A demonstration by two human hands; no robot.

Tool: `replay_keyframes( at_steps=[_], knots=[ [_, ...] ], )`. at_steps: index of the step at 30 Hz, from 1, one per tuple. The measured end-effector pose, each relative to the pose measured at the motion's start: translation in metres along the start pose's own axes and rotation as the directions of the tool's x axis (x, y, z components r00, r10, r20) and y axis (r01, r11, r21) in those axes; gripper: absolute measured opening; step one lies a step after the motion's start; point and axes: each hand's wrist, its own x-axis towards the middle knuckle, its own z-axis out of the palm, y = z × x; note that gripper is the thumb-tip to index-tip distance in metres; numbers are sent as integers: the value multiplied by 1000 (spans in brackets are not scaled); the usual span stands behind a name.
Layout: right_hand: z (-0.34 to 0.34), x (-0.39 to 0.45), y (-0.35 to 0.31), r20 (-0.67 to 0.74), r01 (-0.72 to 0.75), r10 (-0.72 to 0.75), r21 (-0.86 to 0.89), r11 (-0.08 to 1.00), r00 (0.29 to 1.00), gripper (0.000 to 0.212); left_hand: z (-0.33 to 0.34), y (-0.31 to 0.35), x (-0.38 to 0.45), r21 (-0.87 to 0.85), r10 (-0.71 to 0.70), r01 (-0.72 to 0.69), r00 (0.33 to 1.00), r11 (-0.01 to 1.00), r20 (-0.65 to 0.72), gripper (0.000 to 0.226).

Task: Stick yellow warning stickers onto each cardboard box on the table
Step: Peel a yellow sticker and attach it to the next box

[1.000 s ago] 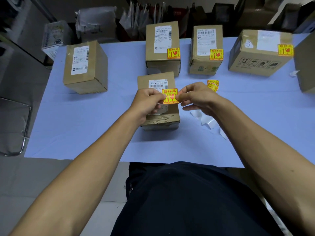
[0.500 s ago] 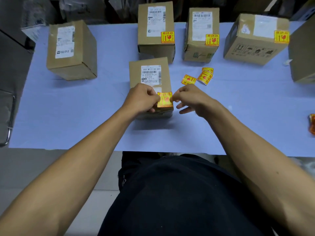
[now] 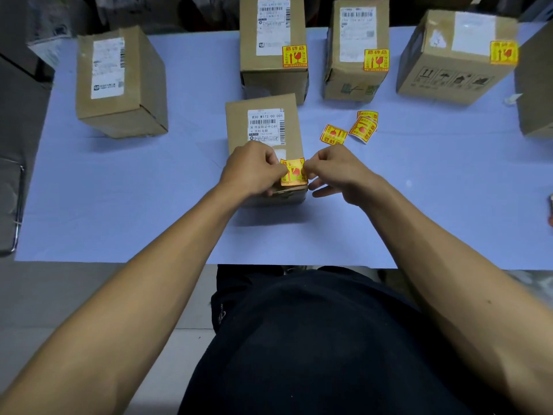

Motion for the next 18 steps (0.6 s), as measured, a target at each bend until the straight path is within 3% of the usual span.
replay_keyframes(
  at_steps=[8,12,15,18],
  knots=[
    [0,4,5,-3,9,-9,-22,1000,1000,18,-2,5,4,182,0,3,1000,983,-14,18],
    [-4,9,5,-25,7,-8,-55,998,1000,20,-9,-8,6,412,131,-32,968,911,-214,35],
    [13,14,4,-45,67,-66,6,998,997,44,-2,-32,2,409,326,-192,901,892,-287,53],
    [38,10,10,-110,216,-205,102,971,973,54,15,-49,4,309,219,-140,946,941,-237,70]
  ],
)
